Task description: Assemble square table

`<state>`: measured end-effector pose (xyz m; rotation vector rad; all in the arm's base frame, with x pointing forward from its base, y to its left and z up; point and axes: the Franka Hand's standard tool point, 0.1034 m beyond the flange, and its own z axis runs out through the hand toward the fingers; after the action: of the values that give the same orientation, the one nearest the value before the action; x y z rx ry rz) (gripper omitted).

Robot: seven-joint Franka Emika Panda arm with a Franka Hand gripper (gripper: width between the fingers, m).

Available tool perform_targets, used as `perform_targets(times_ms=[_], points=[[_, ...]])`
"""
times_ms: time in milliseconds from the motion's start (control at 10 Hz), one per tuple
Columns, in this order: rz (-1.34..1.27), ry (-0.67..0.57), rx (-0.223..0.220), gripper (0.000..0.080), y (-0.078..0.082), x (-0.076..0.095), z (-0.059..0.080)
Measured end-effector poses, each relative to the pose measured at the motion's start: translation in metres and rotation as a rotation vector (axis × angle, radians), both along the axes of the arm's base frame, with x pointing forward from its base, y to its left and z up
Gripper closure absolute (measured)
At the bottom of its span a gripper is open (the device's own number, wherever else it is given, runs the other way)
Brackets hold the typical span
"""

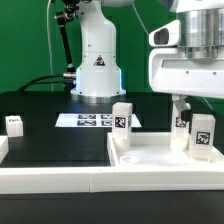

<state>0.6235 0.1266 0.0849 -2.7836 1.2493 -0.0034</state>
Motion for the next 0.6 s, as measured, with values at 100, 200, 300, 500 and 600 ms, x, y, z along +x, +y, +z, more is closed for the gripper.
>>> perform_targets(times_ms=[100,200,300,500,600], points=[[0.062,-0.005,-0.006,0.0150,0.0003,-0.0001,-0.0001],[0.142,-0.011,-0.011,0.0150,0.0002,0.0000,-0.0001],[0.206,-0.016,-0.017,0.0150,-0.0003,0.0000,-0.0001],[0.349,-0.024,-0.038,0.0150,-0.0020,0.0001,-0.0002],[0.409,-0.028,-0.044,0.0150,-0.0027,0.0001,-0.0002]])
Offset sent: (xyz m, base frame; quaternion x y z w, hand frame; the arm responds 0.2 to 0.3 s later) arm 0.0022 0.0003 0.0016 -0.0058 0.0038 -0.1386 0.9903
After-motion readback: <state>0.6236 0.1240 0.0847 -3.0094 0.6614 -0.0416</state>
